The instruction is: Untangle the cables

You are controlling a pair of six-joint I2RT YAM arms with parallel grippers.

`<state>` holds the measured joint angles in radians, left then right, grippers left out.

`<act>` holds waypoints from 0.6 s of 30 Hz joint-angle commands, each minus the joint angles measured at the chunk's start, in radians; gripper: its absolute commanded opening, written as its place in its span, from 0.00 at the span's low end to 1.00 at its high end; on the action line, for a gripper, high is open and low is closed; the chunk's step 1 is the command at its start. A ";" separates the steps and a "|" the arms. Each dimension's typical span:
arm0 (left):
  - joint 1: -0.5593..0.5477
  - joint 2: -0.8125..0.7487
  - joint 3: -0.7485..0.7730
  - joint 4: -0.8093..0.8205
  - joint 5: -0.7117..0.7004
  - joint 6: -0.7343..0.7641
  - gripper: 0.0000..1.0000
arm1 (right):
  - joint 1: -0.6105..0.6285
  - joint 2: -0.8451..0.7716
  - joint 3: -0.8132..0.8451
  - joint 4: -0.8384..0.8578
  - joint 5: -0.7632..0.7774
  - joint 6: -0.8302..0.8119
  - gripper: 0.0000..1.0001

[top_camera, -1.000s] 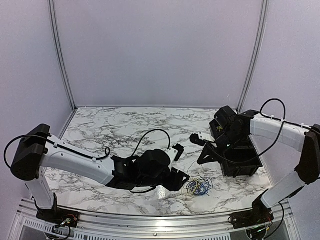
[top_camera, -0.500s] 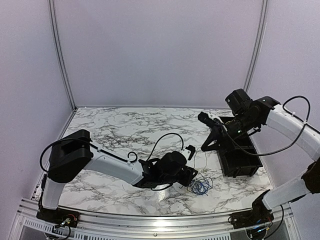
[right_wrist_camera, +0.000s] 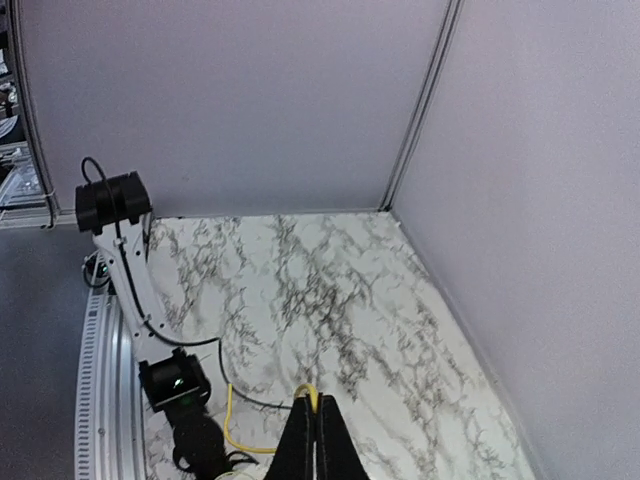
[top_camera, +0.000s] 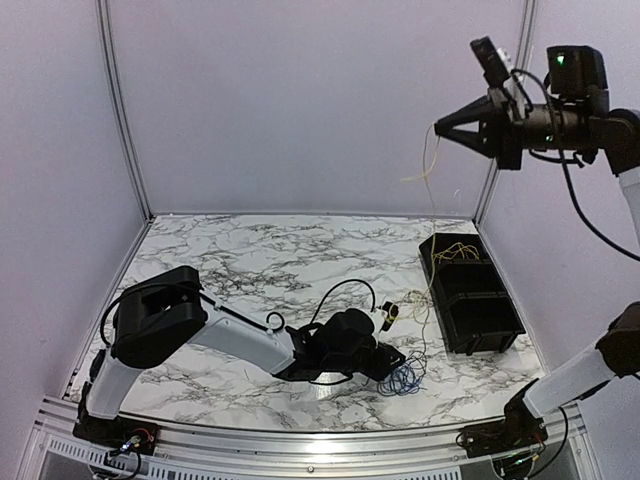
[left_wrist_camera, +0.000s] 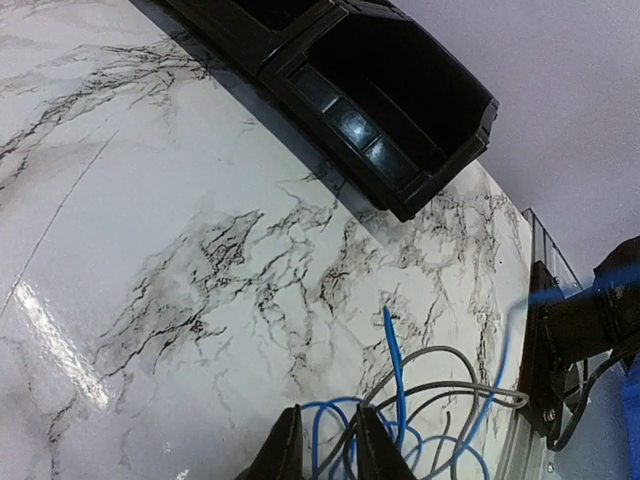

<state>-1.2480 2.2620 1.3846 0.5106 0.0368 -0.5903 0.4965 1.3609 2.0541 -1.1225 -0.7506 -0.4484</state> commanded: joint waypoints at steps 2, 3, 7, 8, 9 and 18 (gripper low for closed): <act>0.000 0.035 -0.022 -0.015 0.034 -0.028 0.21 | -0.016 0.080 0.307 0.149 0.112 0.085 0.00; 0.001 0.033 -0.026 -0.015 0.035 -0.028 0.21 | -0.022 0.079 0.329 0.201 0.142 0.097 0.00; 0.002 0.023 -0.043 -0.014 0.035 -0.031 0.21 | -0.033 0.049 0.312 0.401 0.228 0.122 0.00; 0.002 0.020 -0.049 -0.014 0.033 -0.031 0.21 | -0.034 0.047 0.316 0.434 0.242 0.134 0.00; 0.002 0.016 -0.056 -0.014 0.032 -0.032 0.20 | -0.037 0.051 0.326 0.464 0.250 0.146 0.00; 0.007 -0.046 -0.130 -0.015 0.014 -0.016 0.17 | -0.051 0.077 0.373 0.577 0.253 0.151 0.00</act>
<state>-1.2469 2.2715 1.3178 0.5201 0.0639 -0.6235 0.4564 1.4528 2.4592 -0.6094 -0.5148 -0.3164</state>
